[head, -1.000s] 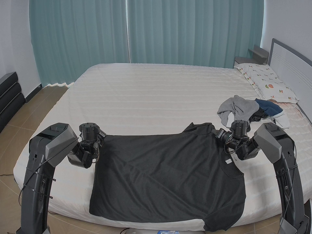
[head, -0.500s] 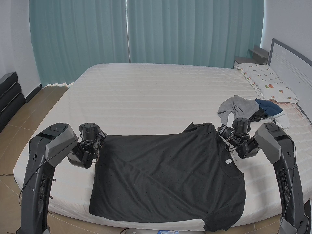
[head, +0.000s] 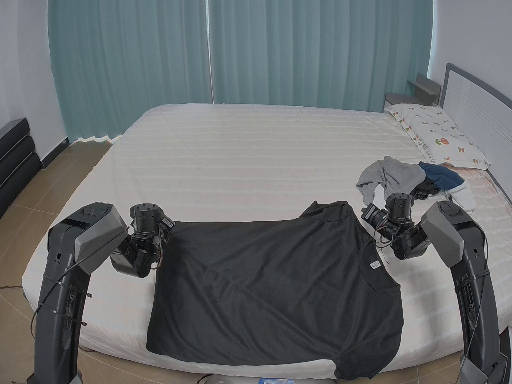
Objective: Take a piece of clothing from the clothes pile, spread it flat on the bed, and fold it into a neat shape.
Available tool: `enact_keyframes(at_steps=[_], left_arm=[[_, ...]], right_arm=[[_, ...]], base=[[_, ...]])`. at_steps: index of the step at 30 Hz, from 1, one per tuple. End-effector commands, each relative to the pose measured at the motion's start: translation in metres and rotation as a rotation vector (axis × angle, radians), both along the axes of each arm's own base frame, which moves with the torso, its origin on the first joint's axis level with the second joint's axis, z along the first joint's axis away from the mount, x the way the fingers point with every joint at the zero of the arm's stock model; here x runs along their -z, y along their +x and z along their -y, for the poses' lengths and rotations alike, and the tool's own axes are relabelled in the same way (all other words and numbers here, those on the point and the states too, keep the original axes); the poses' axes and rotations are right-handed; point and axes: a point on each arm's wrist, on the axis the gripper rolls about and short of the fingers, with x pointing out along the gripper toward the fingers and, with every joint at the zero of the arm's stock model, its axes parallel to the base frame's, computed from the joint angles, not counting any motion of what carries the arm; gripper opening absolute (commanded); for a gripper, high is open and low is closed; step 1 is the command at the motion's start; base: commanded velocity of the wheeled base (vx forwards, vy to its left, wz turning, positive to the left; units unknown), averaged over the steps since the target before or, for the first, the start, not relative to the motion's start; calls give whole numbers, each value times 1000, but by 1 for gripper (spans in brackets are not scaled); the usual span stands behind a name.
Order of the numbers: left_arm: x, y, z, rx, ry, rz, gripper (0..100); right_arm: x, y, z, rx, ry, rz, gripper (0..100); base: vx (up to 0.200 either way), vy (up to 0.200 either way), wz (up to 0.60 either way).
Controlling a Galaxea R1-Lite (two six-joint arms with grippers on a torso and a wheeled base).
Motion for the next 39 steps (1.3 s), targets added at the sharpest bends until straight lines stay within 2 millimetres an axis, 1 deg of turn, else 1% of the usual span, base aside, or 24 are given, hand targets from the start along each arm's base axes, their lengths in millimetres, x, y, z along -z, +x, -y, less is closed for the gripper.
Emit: enact_keyframes(at_steps=[1,2,4,6,7,9,10,11,12,13,14,15,16,17,18,19,20,21,24,26,28,29,34,39], left_arm=[[-12,-11,-1,0,-2,-5,0],[-14,-12,-1,2,-3,-3,0],[-29,-24,-2,8,-15,19,0],[-29,-24,-2,8,-15,19,0],[-50,-41,-3,45,-35,51,0],[-53,-43,-4,51,-37,54,0],[-74,-53,-3,95,-55,71,0],[-81,-58,-3,107,-59,75,0],[-82,-59,-3,110,-60,76,0],[-85,-65,-1,116,-55,65,0],[-85,-71,-1,117,-46,55,0],[-85,-71,-1,117,-46,55,0],[-86,-81,-2,119,-39,36,0],[-92,-96,-4,129,-48,18,0],[-93,-100,-4,130,-50,10,0],[-93,-115,-4,146,-55,-21,0],[-92,-120,-3,151,-56,-32,0],[-88,-137,3,175,-58,-75,0],[-82,-168,11,205,-81,-139,0],[-81,-187,17,216,-115,-158,0],[-80,-192,18,218,-129,-162,0],[-74,-206,23,224,-169,-184,0],[-66,-218,25,228,-202,-188,0],[-55,-230,22,244,-206,-239,0]], right_arm=[[-13,-9,-1,-3,2,-7,100],[-15,-11,-1,-3,2,-10,100],[-33,-30,1,-13,8,-14,100],[-33,-30,1,-13,8,-14,100],[-56,-63,2,-64,21,-18,100],[-58,-66,2,-69,24,-20,100],[-68,-91,1,-115,37,-42,100],[-70,-103,2,-128,36,-60,100],[-71,-107,2,-130,39,-63,100],[-72,-121,2,-130,43,-82,100],[-72,-130,2,-130,42,-89,100],[-72,-130,2,-130,42,-89,100],[-73,-139,2,-132,42,-92,100],[-73,-153,2,-133,42,-99,100],[-74,-157,2,-133,42,-100,100],[-74,-169,1,-140,41,-106,100],[-74,-173,1,-141,38,-107,100],[-73,-186,0,-146,35,-114,100],[-75,-207,-2,-156,41,-123,100],[-69,-222,-2,-159,38,-161,100],[-67,-225,-2,-159,41,-167,100],[-59,-236,-1,-163,60,-190,100],[-40,-255,-2,-180,128,-257,100],[-36,-260,-4,-189,138,-289,100]], base=[[0,0,0],[0,0,0],[0,0,0],[0,0,0],[0,0,0],[0,0,0],[0,0,0],[0,0,0],[0,0,0],[0,0,0],[0,0,0],[0,0,0],[0,0,0],[0,0,0],[0,0,0],[0,0,0],[0,0,0],[0,0,0],[0,0,0],[0,0,0],[-100,0,0],[-200,0,0],[-200,0,0],[-200,0,0]])
